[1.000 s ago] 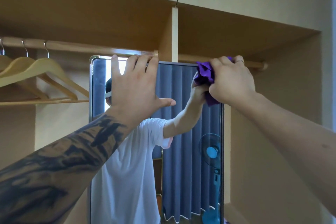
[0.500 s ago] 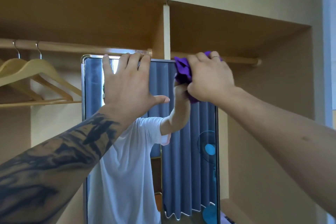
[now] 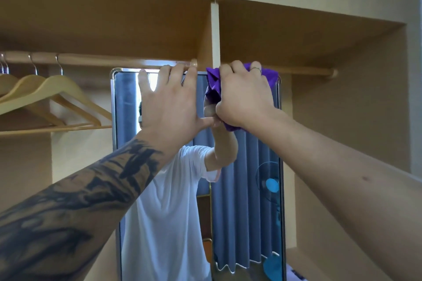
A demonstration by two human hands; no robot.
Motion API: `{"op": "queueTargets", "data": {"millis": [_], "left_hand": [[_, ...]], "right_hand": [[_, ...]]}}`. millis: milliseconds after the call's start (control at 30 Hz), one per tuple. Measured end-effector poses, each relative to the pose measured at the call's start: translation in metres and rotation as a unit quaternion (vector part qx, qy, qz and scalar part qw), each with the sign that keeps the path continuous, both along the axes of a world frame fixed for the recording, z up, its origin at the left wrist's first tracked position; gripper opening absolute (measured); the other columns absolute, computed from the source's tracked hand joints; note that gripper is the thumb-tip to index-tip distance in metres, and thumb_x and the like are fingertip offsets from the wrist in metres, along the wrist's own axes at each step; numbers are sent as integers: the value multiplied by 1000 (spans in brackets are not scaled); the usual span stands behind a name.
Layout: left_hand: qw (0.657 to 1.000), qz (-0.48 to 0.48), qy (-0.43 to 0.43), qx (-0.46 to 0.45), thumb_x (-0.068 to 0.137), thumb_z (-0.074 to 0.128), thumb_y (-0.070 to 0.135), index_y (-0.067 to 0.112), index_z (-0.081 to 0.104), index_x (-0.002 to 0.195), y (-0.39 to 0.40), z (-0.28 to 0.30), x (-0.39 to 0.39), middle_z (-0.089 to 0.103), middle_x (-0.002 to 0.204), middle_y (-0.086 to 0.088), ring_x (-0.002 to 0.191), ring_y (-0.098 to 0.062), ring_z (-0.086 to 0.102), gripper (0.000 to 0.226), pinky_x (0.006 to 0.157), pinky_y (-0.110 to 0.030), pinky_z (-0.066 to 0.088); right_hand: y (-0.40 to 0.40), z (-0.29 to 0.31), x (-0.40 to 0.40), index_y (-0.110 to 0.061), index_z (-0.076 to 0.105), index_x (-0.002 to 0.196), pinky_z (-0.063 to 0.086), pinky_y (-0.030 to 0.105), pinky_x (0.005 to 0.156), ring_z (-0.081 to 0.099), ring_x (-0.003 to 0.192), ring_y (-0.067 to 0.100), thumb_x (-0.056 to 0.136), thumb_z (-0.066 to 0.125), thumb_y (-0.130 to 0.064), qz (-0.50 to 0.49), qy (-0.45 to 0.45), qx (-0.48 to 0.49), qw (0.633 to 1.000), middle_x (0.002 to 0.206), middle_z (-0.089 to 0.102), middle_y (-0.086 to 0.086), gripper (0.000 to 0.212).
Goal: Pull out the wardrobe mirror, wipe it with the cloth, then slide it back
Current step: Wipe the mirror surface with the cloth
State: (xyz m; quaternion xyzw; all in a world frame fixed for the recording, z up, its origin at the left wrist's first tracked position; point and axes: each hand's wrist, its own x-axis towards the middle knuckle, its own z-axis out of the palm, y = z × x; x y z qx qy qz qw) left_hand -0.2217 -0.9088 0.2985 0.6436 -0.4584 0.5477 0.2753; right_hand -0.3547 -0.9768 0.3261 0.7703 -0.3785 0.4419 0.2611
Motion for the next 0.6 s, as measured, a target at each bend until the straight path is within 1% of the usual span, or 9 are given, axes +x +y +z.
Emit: {"op": "queueTargets", "data": {"millis": [67,133,200,267,300,367,467,600], "left_hand": [[1000,-4,-3,-1,59,63,96,21,43,152,0,-1,2,51,150,-3,141,-27,44,121,120,-64,24],[1000,-2,-4,-7,56,59,98,20,45,149,0,0,3,53,147,-3,138,-27,46,122,119,-64,25],[1000,6,-4,-7,55,56,98,20,45,148,0,0,3,53,147,-3,138,-27,47,122,119,-63,25],[1000,8,-5,-9,55,58,99,21,45,149,-1,0,2,52,147,-2,138,-27,46,122,119,-63,24],[1000,6,-2,-8,56,60,98,21,44,149,-1,0,2,51,147,-1,139,-27,46,122,119,-63,23],[1000,2,2,-2,56,64,97,21,43,150,-1,1,1,51,147,-2,139,-28,44,122,119,-64,23],[1000,18,0,13,59,68,94,20,41,151,-2,1,-2,50,146,-5,139,-31,43,122,119,-66,23],[999,25,-6,25,61,66,95,20,39,153,-1,2,-1,48,149,-5,141,-31,42,122,119,-65,22]], "right_hand": [[-9,1,-15,-16,46,144,42,48,93,42,129,43,78,71,-34,6,25,-10,1000,137,53,7,73],[-23,3,-34,-16,47,138,42,46,88,43,122,42,77,69,-31,-21,32,-12,999,132,53,8,67],[-37,2,-54,-15,47,135,43,48,90,42,121,43,78,65,-24,-49,9,10,999,131,51,9,60],[-45,-1,-66,-15,46,138,45,50,93,41,123,45,80,62,-17,-53,-20,35,998,133,50,9,60],[-46,-3,-64,-14,46,140,46,51,95,40,124,46,81,62,-17,-52,-31,42,997,134,50,10,61],[-42,-4,-51,-12,47,138,45,51,99,39,128,48,83,63,-23,-54,-62,53,995,134,50,11,59],[-28,-3,-24,-11,50,135,41,49,103,40,131,47,83,63,-27,-36,-107,68,991,136,51,11,56],[-11,-6,-5,-13,47,144,42,48,100,40,130,45,78,69,-27,13,-56,24,998,140,50,9,71]]}}
